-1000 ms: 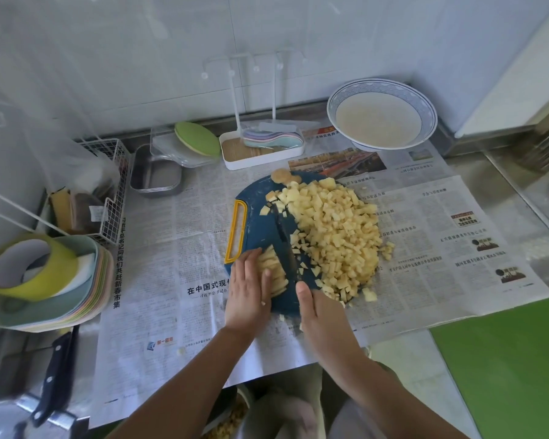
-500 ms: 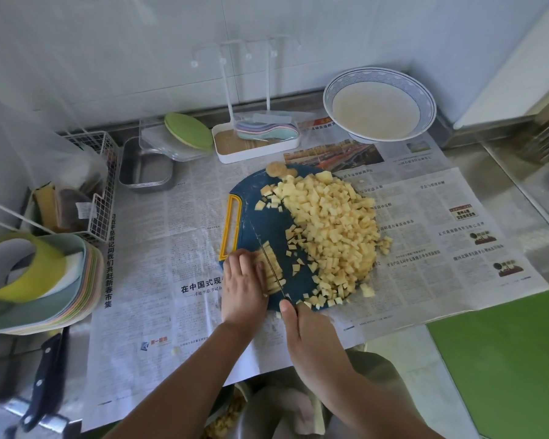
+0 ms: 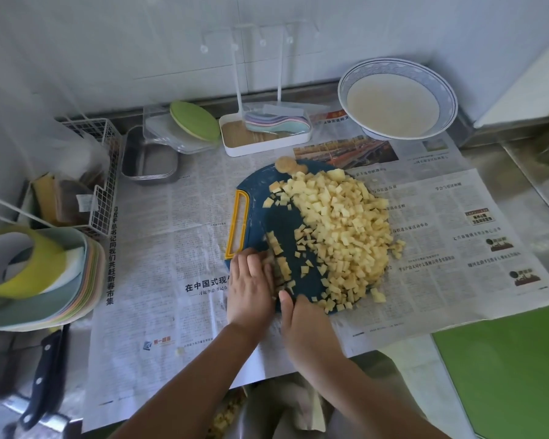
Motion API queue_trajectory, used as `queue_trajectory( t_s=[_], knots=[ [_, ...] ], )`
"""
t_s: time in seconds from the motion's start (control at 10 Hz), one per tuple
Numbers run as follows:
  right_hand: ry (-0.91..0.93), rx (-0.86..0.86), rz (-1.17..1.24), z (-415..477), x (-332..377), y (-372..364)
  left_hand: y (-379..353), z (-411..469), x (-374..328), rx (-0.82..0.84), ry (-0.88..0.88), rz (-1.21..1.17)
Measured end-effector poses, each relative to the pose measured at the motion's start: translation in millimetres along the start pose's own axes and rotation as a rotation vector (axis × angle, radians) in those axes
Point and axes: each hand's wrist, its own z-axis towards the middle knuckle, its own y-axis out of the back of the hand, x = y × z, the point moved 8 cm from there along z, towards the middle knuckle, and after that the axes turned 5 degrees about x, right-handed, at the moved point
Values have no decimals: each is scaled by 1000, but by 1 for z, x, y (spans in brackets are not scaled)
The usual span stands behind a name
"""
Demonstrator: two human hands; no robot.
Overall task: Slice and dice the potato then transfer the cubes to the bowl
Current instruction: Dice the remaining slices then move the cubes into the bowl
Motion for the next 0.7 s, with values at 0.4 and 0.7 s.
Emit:
queue_trajectory(
  t_s=[0.4,0.7],
  knots=[
    [119,-71,388,-10,-11,29,8,-1,-4,39,-6,-121],
    [64,-39,488,-28,-16,25,11,-6,-3,71,30,-184]
  ],
)
